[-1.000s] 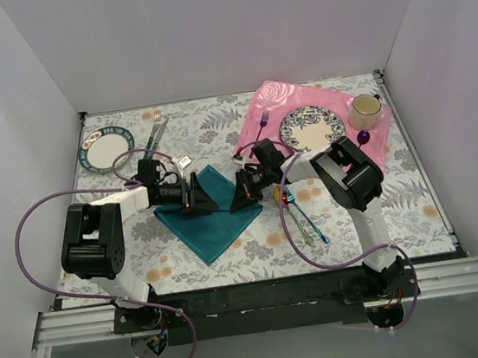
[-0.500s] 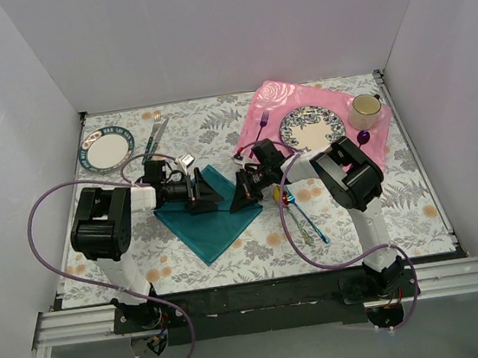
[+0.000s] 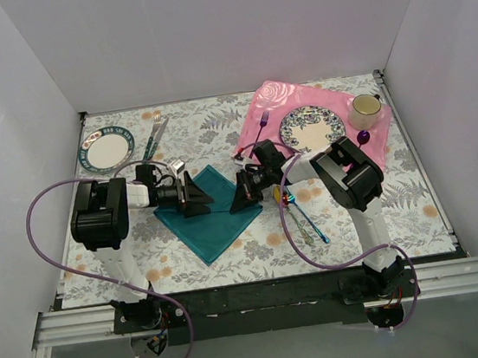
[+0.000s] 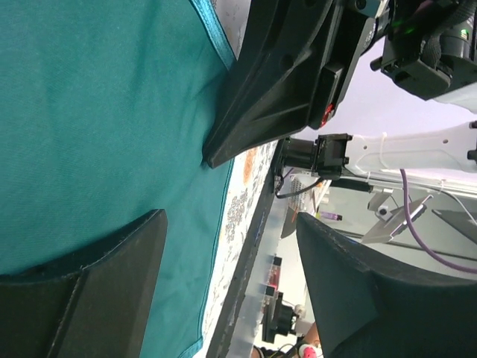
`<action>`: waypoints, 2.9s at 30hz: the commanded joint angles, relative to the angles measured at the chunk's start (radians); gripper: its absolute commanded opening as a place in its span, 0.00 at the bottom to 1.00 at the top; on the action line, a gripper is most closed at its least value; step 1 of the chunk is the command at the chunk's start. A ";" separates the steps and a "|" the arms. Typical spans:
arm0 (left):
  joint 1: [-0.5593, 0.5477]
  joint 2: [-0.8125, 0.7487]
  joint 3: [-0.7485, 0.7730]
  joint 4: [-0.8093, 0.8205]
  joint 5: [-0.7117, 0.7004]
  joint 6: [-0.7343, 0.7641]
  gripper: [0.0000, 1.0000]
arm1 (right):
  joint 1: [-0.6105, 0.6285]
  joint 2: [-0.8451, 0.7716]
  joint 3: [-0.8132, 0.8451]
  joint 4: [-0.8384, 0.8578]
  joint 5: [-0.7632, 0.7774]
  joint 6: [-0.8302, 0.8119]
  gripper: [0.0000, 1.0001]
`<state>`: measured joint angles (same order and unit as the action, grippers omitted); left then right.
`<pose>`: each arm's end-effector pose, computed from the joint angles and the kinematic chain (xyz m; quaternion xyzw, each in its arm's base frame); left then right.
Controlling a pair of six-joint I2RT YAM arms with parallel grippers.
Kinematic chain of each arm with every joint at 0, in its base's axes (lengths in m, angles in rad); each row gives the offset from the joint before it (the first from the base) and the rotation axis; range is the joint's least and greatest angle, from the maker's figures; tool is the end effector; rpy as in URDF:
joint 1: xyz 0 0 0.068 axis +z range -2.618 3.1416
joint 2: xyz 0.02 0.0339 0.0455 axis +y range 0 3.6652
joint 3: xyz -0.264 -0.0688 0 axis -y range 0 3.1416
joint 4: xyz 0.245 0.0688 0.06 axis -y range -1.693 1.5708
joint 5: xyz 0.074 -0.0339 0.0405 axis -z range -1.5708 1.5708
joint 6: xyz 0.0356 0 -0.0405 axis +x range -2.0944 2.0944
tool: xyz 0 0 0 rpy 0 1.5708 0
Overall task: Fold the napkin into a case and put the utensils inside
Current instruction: Smooth out the upper triangle-folded napkin at the center of the board.
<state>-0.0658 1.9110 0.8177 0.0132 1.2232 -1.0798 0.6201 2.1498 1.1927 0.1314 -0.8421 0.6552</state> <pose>0.3117 -0.0541 0.0964 0.2637 -0.7620 0.5759 0.1348 0.3271 0.2662 0.0969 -0.1338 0.8525 0.5036 0.0403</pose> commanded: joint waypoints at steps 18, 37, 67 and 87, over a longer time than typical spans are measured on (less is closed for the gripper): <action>0.247 0.134 0.144 -0.567 0.151 0.535 0.66 | -0.002 0.012 -0.027 -0.050 0.063 -0.032 0.03; 0.130 -0.184 0.175 -0.509 -0.123 0.567 0.36 | 0.001 -0.008 0.011 -0.061 0.046 -0.066 0.03; 0.047 -0.010 0.132 -0.394 -0.281 0.389 0.17 | 0.109 0.022 0.062 0.323 -0.078 0.248 0.69; 0.057 0.013 0.153 -0.417 -0.317 0.412 0.15 | 0.013 -0.044 -0.146 0.307 -0.140 0.202 0.70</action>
<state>-0.0151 1.9079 0.9565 -0.4068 0.9760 -0.6960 0.6483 2.1494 1.0836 0.4915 -0.9829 0.8978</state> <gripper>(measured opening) 0.149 0.697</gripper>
